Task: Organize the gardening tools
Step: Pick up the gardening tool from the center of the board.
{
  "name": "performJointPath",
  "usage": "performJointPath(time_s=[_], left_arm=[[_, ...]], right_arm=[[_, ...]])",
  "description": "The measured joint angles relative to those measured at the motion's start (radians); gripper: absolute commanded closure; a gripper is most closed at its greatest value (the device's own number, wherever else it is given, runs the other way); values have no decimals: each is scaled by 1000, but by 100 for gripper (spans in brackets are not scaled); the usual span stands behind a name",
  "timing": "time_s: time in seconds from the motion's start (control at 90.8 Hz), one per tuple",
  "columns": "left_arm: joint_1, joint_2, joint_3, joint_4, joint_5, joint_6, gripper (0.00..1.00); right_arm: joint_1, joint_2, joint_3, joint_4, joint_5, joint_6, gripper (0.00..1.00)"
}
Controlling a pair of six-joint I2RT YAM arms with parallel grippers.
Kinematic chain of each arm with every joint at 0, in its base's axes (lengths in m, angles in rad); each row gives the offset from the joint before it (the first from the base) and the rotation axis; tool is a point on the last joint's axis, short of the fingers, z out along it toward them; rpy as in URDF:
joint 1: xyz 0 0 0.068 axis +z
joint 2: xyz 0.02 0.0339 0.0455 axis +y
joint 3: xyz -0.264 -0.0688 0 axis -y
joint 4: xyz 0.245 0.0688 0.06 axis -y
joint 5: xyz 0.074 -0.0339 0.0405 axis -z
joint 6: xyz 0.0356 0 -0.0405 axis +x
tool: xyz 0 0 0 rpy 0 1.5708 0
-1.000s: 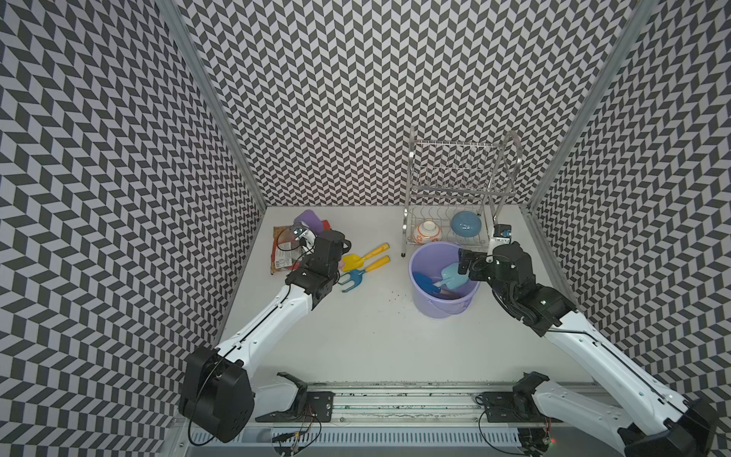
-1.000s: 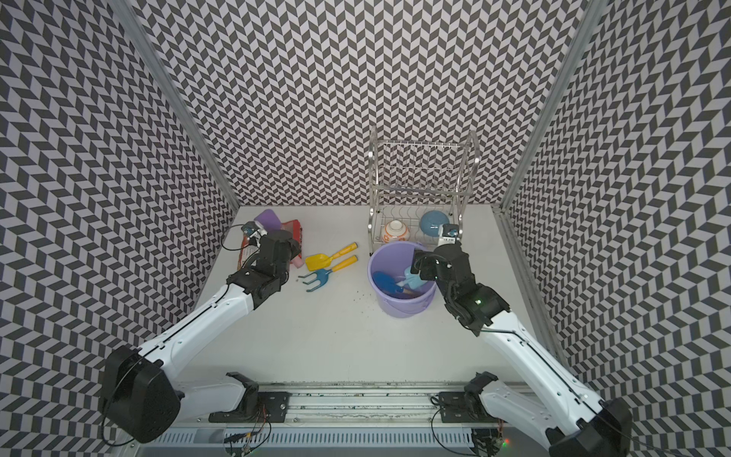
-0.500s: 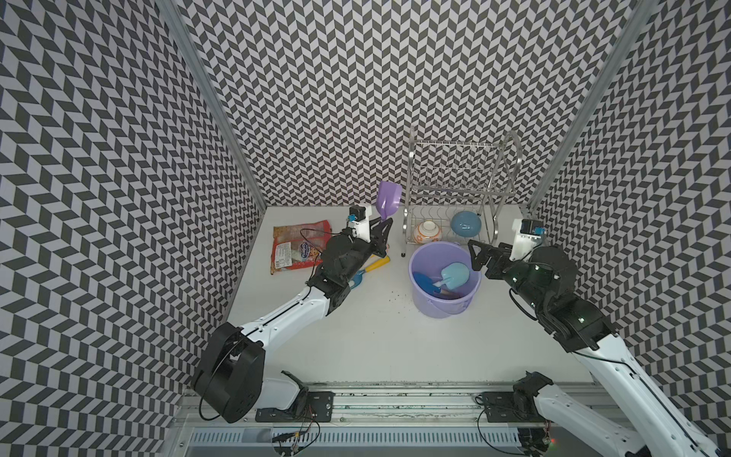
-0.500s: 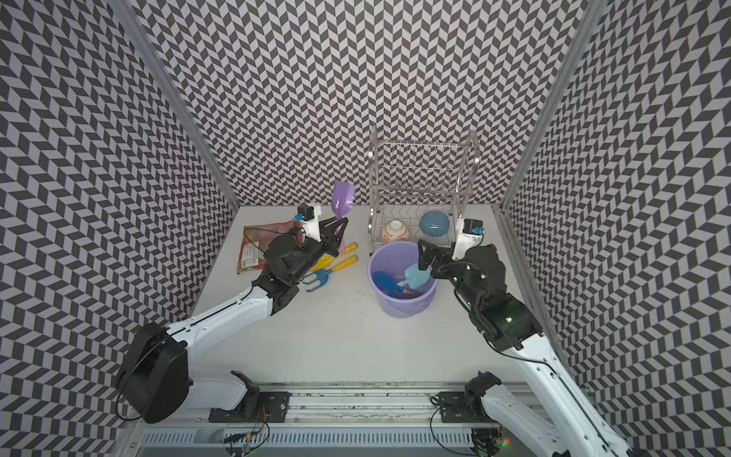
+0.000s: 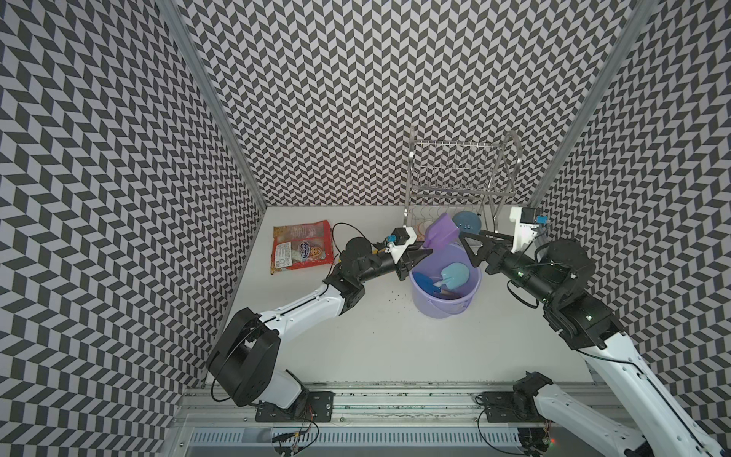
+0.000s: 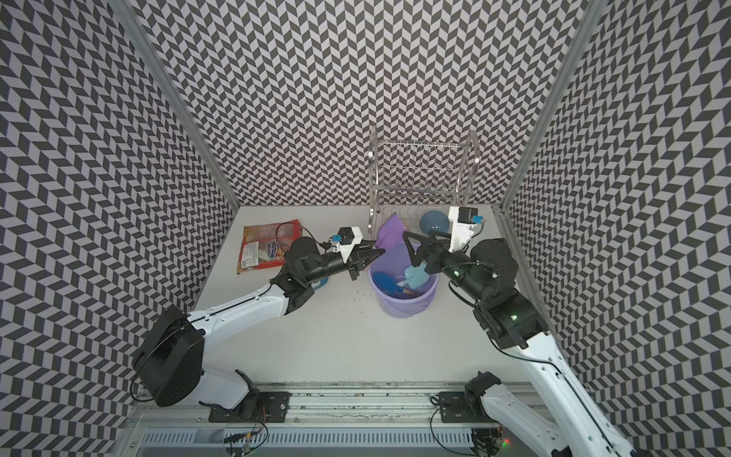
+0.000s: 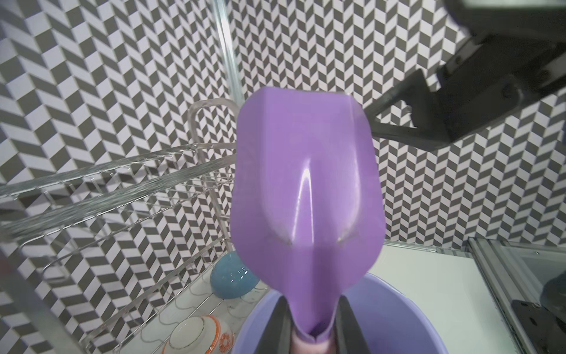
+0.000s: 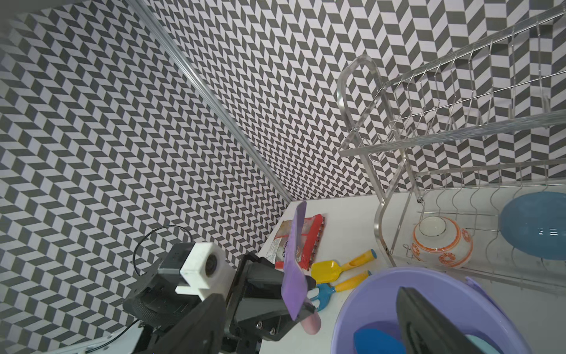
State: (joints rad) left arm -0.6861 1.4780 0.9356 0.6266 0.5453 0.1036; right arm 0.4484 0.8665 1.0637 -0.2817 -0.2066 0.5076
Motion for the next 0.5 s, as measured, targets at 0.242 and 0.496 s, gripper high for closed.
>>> performJointPath(time_s=[0.242,0.496], left_arm=[[-29,16,16,-30,26,65,100],[-42,46,77,-72,21,92,100]], right_arm=[[-8,34,0,9,-80,40,46],[-13,38,0,21,-124,58,58]])
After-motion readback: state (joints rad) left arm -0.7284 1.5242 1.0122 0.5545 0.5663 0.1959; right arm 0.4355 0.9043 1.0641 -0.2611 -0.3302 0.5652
